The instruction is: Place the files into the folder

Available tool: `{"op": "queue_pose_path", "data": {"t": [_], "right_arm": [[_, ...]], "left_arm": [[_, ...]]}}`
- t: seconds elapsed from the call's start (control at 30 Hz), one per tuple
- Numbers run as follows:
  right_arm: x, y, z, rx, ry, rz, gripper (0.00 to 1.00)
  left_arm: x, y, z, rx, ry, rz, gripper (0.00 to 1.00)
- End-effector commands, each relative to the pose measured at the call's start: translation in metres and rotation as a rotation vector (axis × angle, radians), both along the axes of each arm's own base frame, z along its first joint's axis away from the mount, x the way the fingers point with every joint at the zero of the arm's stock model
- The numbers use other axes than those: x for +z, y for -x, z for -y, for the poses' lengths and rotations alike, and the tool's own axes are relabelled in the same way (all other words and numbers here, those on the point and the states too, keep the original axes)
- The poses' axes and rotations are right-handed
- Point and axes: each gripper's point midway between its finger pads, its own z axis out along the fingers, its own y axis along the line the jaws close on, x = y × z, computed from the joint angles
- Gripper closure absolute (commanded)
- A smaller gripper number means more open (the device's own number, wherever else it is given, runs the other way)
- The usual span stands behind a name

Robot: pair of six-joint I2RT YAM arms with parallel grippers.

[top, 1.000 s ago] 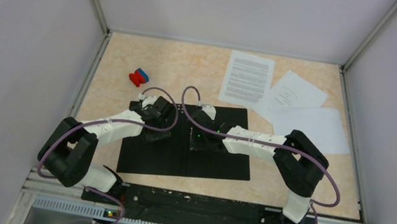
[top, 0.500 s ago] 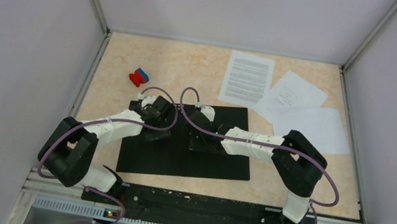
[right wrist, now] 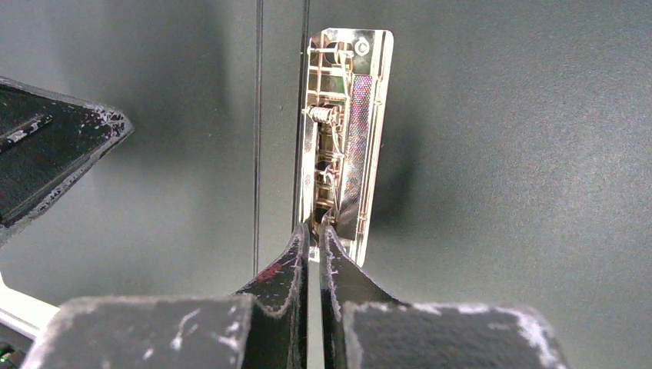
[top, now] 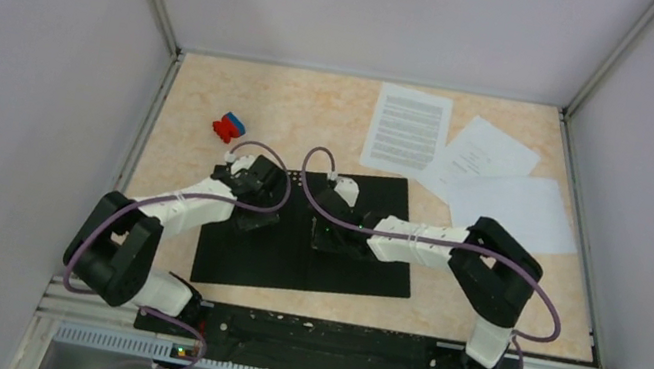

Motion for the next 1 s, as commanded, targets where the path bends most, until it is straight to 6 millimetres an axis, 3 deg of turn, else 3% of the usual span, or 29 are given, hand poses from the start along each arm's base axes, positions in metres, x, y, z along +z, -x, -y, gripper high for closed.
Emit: {"op": "queue_pose_path", "data": {"t": [0.0,0.17,0.37,0.67,0.8,0.97], "right_arm": [[-0.058,0.028,0.060,-0.027,0.239,-0.080,1.00],[-0.066,0.030,0.075,-0.044,0.314,-0.065,1.00],[-0.053,0.024,0.088,-0.069,0.377,-0.011,1.00],[-0.025,0.011,0.090,-0.085,0.386,0.060,1.00],[-0.023,0.010,0.090,-0.080,0.390,0.062,1.00],[0.002,0.006,0.069,-0.052,0.305,0.077,1.00]], "left_arm": [[-0.010,0.001,-0.013,0.012,-0.044,-0.027,0.42],[-0.012,0.001,-0.017,0.022,-0.048,-0.037,0.43],[-0.015,0.002,-0.024,0.034,-0.060,-0.049,0.43],[-0.019,0.005,-0.029,0.048,-0.053,-0.063,0.43],[-0.020,0.005,-0.031,0.050,-0.048,-0.064,0.43],[-0.017,0.005,-0.029,0.044,-0.034,-0.057,0.43]]}}
